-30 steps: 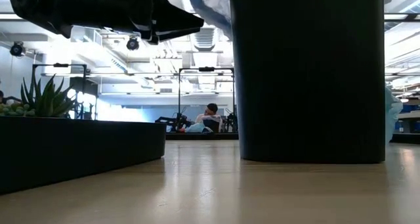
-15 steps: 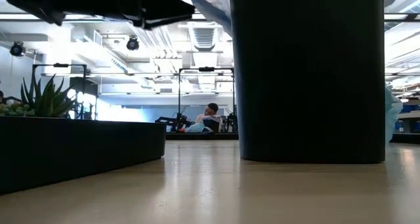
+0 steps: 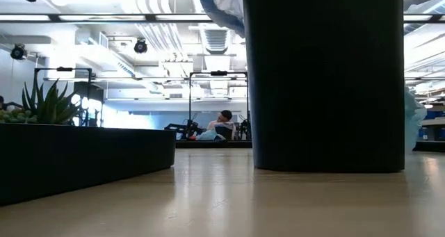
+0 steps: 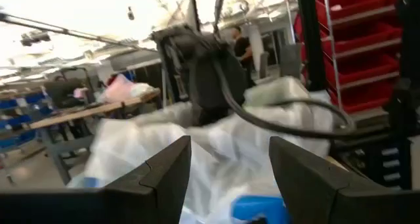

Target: Place trash/remove bag and relplace

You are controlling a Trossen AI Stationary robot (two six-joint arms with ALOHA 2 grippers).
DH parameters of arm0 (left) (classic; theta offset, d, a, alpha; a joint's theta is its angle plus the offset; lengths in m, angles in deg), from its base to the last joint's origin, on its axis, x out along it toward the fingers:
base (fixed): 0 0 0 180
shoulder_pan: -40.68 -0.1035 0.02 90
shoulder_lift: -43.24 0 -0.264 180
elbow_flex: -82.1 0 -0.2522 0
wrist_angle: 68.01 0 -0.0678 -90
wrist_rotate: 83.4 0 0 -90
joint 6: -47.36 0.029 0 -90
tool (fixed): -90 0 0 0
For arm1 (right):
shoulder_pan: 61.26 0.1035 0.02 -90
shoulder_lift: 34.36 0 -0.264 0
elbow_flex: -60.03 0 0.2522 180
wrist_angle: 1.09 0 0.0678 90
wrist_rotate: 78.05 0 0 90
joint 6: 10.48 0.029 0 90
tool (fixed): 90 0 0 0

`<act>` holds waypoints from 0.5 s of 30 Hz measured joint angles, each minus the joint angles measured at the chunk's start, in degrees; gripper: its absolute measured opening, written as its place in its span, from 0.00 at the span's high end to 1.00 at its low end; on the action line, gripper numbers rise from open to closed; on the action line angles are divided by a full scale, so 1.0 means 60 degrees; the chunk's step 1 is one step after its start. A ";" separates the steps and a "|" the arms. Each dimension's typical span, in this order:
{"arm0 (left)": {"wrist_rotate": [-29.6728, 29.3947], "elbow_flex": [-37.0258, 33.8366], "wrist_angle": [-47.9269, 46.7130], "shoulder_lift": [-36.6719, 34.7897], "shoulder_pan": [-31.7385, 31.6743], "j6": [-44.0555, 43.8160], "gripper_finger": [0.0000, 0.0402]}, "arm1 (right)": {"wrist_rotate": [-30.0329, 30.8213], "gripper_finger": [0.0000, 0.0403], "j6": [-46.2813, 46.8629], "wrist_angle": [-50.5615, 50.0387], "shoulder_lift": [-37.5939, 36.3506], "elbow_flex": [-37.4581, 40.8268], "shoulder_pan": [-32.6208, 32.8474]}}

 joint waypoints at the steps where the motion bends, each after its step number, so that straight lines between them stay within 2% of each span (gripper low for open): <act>1: 0.0080 0.0000 0.0216 0.0281 0.0000 -0.0034 0.52 | 0.0014 0.99 -0.0007 0.0017 -0.0004 0.0000 0.0000; 9: 0.0086 -0.0006 0.2923 0.2724 -0.0033 0.0004 0.55 | 0.0504 0.99 -0.0084 0.0236 -0.0575 -0.0004 0.0091; 15: 0.0065 0.0219 0.3401 0.3879 -0.0047 -0.0110 0.57 | 0.0770 0.99 -0.0076 0.0285 -0.0918 -0.0004 0.0102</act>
